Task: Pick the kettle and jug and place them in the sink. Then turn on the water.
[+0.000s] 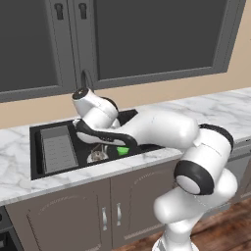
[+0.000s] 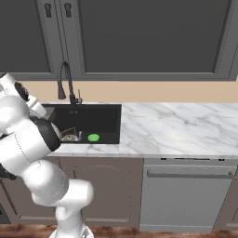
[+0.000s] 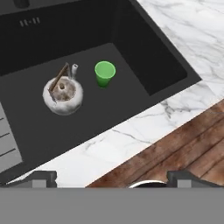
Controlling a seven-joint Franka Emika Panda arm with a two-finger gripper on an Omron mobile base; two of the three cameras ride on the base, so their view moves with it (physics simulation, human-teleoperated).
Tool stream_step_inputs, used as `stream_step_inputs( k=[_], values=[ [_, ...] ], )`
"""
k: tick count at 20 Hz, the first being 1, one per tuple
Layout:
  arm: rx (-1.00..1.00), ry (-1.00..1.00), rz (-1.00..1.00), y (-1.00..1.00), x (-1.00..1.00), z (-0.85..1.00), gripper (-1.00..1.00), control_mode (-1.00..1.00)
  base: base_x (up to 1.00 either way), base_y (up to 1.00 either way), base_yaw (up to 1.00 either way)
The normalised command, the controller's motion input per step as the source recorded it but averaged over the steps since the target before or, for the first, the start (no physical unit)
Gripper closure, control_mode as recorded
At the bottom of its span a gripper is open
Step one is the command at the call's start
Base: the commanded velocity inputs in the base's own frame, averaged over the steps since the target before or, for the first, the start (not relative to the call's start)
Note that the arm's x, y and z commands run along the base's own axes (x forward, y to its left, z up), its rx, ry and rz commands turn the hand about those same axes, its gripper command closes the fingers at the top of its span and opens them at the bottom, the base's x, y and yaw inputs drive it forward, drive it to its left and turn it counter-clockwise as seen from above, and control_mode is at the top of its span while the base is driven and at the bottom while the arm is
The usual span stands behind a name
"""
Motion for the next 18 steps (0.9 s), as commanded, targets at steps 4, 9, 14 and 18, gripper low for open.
stream_step_inputs(
  k=[4,9,14,18],
  values=[
    [0.0,0.05,0.05,-0.4,-0.81,0.41,-1.0,-1.0,0.0,0.0,0.0],
    [0.02,0.02,0.15,-0.04,-0.77,0.15,-1.0,-1.0,0.0,0.0,0.0],
    [0.08,0.0,0.16,-0.58,-0.2,0.04,-1.0,-1.0,0.0,0.0,0.0],
    [0.2,0.05,0.17,-0.84,-0.14,0.18,-1.0,-1.0,0.0,0.0,0.0]
  ],
)
